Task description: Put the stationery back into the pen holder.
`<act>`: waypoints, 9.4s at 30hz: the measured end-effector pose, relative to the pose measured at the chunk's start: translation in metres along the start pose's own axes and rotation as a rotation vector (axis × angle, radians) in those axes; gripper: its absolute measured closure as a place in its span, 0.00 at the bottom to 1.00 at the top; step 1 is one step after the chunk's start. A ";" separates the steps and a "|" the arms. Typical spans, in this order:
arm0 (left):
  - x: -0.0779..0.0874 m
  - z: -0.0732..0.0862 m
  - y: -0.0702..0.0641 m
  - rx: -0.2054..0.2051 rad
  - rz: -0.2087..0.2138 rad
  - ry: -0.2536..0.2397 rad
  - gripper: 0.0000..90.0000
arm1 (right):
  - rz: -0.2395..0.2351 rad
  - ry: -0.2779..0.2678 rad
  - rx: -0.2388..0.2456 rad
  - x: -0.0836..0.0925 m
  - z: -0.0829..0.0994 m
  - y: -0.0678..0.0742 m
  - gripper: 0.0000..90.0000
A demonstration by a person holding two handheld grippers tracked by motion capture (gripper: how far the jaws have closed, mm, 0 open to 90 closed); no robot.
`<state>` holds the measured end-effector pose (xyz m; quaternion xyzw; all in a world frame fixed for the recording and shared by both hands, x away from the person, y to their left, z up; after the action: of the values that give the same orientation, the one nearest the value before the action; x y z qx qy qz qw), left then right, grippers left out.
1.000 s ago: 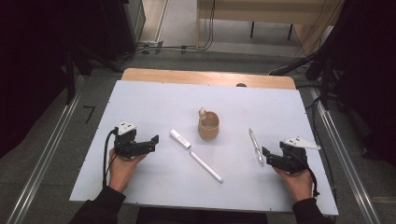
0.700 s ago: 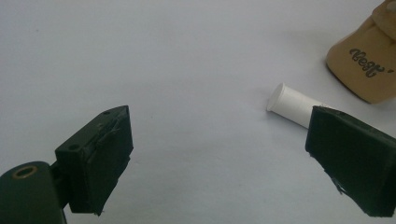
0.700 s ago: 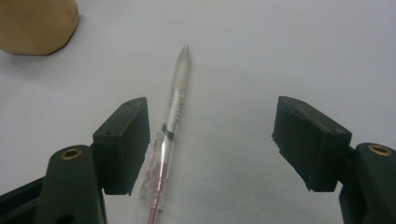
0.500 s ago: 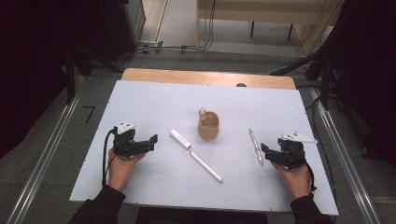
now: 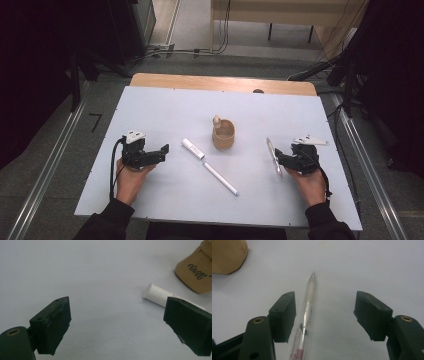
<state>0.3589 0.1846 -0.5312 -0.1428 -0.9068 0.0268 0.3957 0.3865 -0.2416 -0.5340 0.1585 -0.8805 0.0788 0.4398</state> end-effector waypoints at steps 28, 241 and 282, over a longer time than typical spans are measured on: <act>-0.003 0.002 0.001 -0.001 0.002 0.012 0.08 | 0.005 0.052 0.016 -0.034 -0.017 0.011 0.48; -0.003 0.000 0.005 0.022 0.014 0.012 0.09 | -0.247 -0.103 0.060 -0.014 -0.150 0.139 0.88; -0.004 0.000 0.006 0.020 0.020 0.014 0.09 | -0.211 -0.183 0.003 -0.033 -0.193 0.151 0.87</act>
<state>0.3633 0.1894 -0.5347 -0.1483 -0.9022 0.0390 0.4032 0.4970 -0.0393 -0.4441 0.2573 -0.8952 0.0189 0.3634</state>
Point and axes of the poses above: each handheld gripper's, and its own axes: x roughly backward along the jaws, z roughly out of its underside, y roughly to its left, the point moved 9 cm from there along -x, roughly forward along the jaws, and after that the axes turned 10 degrees about y, right-handed, at the moved point
